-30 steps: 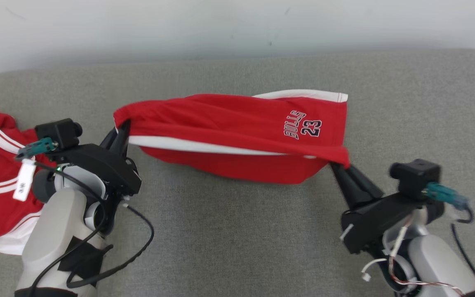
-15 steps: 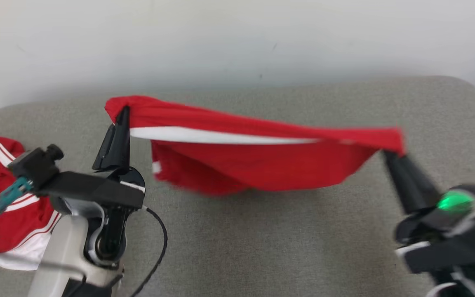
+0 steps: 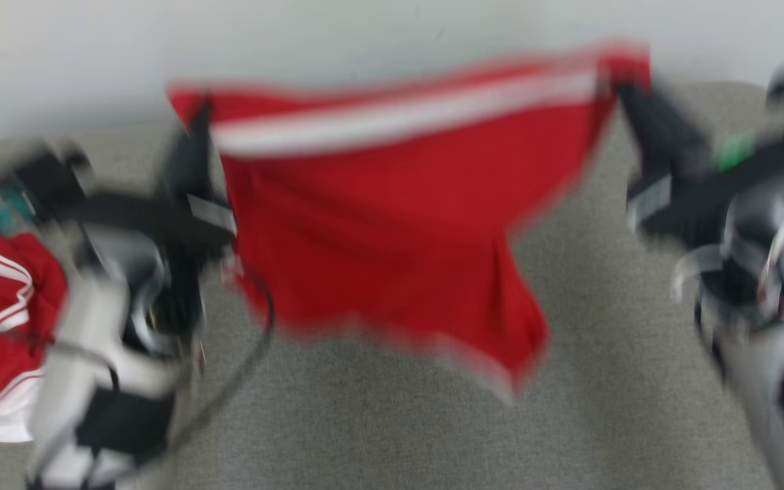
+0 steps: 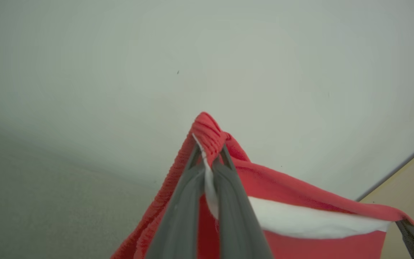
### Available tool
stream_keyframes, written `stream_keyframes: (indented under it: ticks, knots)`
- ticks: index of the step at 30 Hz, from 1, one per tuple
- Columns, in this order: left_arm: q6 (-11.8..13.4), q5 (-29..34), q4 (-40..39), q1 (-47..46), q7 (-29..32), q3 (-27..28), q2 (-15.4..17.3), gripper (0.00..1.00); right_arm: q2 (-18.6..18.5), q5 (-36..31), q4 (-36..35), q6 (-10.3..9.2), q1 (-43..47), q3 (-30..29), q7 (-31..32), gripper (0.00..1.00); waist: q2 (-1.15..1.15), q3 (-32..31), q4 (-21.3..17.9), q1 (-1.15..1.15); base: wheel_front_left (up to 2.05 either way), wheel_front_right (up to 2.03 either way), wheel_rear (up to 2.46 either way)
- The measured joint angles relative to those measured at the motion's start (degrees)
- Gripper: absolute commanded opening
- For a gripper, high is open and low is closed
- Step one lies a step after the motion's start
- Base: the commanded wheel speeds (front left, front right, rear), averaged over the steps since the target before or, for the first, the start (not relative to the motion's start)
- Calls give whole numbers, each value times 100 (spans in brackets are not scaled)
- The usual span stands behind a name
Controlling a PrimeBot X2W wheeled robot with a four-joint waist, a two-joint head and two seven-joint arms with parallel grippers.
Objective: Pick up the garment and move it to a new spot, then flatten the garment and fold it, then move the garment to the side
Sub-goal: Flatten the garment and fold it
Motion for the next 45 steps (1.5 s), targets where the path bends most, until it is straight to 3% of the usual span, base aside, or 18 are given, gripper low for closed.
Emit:
stream_keyframes:
  ticks: [4, 8, 15, 21, 27, 32, 45]
  knots:
    - [277, 218, 80, -1512, -174, 123, -26, 0, 234, -141, 261, -119, -1831, -264, -192, 0, 0, 299, -29, 1, 0, 0, 0]
    - [354, 86, 105, -2335, -366, 190, -103, 0, 120, -146, 275, -91, -2372, -369, -268, 0, -1, 603, -13, -1, 0, 0, 0]
    - [511, -52, 1073, -1354, -472, 328, -70, 0, 307, -130, 1059, -46, -1368, 234, 114, 0, 1, 1056, 52, 1, 0, 0, 0]
    - [555, -114, 1985, -736, -528, 387, -69, 0, 588, -41, 1586, -144, -624, 516, 315, 0, 1, 1388, -58, 1, 0, 0, 0]
    - [554, -172, 2484, -823, -782, 516, -67, 0, 375, 37, 1835, 30, -520, 534, 471, 0, 0, 1478, -318, -1, 0, 0, 0]
    - [482, -309, 2552, -687, -1025, 286, -81, 0, 185, 101, 1990, 218, -60, 554, 589, 0, 0, 1307, -361, -1, 0, 0, 0]
    - [37, -309, 2174, 1024, -1430, -336, -107, 0, 4, 369, 1914, 311, 1432, 515, 648, 0, -1, 447, 14, -2, 0, 0, 0]
